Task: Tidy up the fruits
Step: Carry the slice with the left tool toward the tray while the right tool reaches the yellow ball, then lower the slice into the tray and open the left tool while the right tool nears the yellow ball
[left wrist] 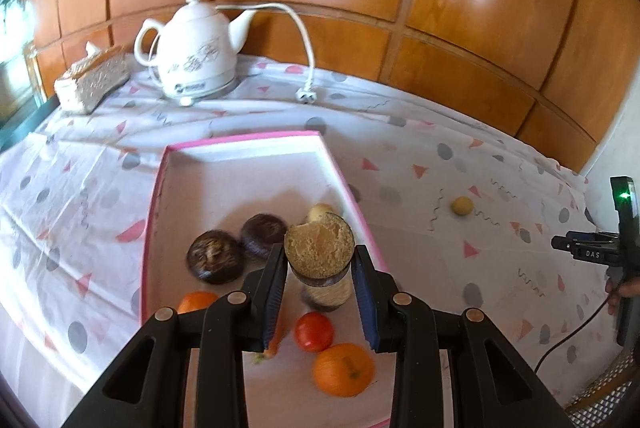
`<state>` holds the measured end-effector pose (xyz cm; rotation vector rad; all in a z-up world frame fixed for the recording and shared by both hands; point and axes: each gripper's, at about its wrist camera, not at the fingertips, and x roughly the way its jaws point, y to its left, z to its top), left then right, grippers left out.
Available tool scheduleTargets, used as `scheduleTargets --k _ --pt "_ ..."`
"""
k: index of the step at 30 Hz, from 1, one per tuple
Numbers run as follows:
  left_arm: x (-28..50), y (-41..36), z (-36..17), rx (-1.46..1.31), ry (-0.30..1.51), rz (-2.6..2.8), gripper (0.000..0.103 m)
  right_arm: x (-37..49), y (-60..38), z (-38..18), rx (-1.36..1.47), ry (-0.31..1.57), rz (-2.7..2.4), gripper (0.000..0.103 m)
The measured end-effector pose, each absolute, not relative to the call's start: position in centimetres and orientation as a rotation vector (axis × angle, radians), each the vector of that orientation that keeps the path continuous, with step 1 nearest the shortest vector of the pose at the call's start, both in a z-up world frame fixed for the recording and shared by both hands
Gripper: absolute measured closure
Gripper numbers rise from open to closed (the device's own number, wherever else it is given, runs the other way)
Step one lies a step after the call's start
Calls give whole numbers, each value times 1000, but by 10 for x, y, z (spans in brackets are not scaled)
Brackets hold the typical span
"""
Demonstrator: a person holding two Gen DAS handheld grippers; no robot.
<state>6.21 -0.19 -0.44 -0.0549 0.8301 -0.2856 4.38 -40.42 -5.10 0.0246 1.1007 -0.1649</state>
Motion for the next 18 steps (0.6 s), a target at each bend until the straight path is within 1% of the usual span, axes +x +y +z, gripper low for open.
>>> scheduleTargets --k 7,18 --pt "59 35 -7 -93 836 -213 70 58 -385 -51 89 1088 -102 50" --pt "47 82 -13 -155 847 -103 70 89 -330 -54 113 1055 0 50"
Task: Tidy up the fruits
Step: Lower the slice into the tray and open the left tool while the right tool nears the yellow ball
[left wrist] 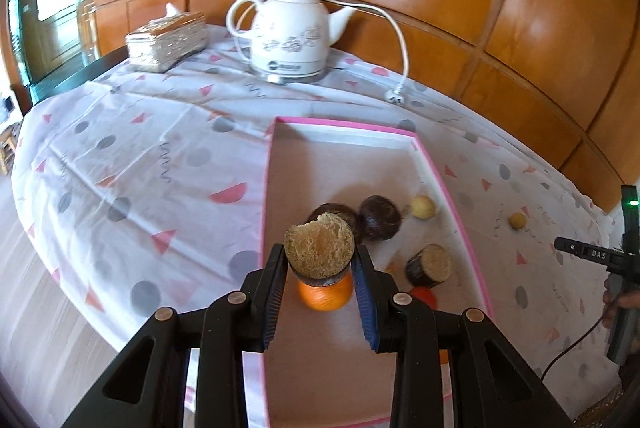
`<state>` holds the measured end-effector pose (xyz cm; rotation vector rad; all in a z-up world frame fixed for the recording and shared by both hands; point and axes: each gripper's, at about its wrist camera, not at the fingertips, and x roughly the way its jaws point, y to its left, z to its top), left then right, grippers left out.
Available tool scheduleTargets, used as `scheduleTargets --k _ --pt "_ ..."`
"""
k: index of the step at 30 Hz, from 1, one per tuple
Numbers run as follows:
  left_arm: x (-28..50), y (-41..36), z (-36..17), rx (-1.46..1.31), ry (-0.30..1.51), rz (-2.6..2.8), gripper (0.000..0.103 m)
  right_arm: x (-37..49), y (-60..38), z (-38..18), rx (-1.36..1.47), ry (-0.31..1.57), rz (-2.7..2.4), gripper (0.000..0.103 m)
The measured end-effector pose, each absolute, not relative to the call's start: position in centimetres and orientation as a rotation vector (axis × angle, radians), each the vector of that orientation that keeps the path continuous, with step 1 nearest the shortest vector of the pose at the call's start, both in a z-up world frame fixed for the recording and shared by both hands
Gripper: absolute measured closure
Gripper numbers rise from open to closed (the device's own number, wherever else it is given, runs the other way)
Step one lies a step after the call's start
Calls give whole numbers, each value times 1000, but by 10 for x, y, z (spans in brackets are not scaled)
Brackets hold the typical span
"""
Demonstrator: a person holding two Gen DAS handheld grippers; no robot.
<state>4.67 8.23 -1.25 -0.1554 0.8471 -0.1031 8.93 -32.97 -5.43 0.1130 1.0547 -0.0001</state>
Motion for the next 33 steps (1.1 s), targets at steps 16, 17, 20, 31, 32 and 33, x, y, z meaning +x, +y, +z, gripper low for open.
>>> scheduleTargets --k 16,17,20,31,32,33 --pt "30 116 -19 -195 863 -36 70 155 -270 -81 54 1072 27 50" --pt "30 117 -19 -197 863 -36 70 157 -268 -82 50 1076 27 50" --pt "30 118 -20 -202 865 -35 70 159 -265 -85 44 1081 28 50" --pt "34 75 -26 -98 890 -196 69 155 -272 -86 65 1073 5 50" --pt "36 72 -29 -103 900 -208 69 154 -273 -85 68 1069 2 50" --pt "37 67 -32 -92 906 -214 69 153 -274 -84 73 1066 -2 50"
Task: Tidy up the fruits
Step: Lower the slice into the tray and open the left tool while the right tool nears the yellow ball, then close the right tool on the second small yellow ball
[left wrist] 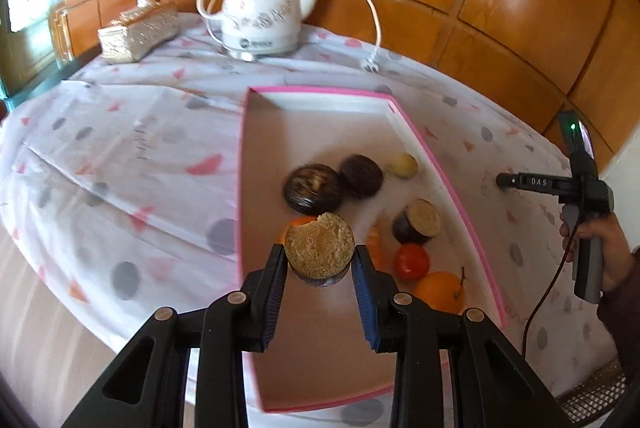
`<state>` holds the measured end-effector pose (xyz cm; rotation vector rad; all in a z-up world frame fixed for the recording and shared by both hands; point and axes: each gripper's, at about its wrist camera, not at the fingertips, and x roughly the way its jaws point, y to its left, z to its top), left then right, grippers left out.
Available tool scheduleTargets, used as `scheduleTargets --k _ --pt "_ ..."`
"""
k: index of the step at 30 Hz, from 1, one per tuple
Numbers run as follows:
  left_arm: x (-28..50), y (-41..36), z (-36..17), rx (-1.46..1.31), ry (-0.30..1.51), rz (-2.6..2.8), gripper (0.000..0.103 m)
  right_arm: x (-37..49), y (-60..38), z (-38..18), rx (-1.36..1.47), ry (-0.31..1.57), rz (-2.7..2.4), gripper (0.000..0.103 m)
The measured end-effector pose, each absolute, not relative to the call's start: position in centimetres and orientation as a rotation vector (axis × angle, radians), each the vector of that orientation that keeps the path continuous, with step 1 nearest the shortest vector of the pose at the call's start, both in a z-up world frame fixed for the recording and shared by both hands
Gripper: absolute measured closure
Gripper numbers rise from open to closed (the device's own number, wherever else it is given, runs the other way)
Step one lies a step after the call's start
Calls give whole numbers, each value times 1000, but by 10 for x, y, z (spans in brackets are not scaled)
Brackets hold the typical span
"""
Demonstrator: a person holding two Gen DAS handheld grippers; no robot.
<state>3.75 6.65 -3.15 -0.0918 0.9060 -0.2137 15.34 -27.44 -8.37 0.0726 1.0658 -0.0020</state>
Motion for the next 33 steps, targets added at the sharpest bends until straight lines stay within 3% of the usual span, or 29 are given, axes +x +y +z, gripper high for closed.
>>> scheduleTargets --k 2,6,17,27,33 --pt "39 61 -34 -72 910 -217 69 150 -278 -81 85 1057 -5 50" --pt "39 60 -32 -71 898 -197 53 148 -279 -77 81 1050 -7 50" --pt "35 85 -29 -136 877 -98 53 146 -277 -78 95 1052 -1 50" --pt "31 102 -26 -177 860 -5 39 151 -265 -79 81 1053 21 50" --pt "30 114 -26 -209 858 53 37 154 -266 -81 60 1058 -4 50"
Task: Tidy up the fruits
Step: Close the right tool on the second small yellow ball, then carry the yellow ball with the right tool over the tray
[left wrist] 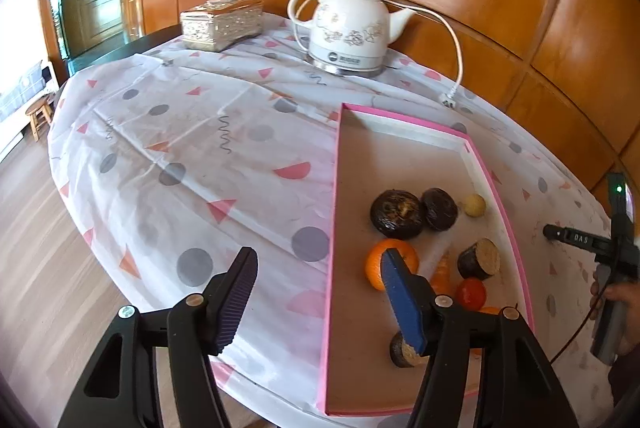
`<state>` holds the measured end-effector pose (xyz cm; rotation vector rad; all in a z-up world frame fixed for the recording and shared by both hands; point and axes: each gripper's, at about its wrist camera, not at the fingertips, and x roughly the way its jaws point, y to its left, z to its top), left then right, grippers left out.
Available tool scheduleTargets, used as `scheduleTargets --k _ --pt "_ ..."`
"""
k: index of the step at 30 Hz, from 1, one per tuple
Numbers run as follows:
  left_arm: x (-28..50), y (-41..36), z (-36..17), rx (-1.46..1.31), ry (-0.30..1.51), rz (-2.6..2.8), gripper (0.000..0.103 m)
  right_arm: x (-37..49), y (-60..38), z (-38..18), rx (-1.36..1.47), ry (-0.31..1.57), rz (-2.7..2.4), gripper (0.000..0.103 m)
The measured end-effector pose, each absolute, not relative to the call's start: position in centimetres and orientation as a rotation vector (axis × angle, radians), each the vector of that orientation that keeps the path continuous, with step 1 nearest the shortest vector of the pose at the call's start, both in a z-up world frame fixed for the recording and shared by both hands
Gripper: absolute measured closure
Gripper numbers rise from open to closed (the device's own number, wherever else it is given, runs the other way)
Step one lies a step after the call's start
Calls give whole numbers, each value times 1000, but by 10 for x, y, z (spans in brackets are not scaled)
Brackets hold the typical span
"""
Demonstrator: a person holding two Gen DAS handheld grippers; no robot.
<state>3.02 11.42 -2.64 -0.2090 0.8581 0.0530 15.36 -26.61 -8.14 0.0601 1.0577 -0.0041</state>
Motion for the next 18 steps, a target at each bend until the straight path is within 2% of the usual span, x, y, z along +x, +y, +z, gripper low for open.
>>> scheduleTargets --k 4,5,6,8,12,18 --pt "30 116 -25 -210 850 68 33 157 -269 -87 48 1069 -36 52" --pt "30 117 -26 -212 852 68 33 159 -269 -89 44 1071 -42 65" --pt "30 117 -26 -213 853 70 33 159 -270 -92 43 1082 -42 73" --pt "30 118 -27 -217 854 74 33 157 -270 -92 39 1076 -39 79" --pt "29 119 -26 -222 853 85 33 155 -265 -91 1 1079 -36 79" --pt "26 123 -24 -235 844 103 26 146 -263 -87 5 1079 -10 79"
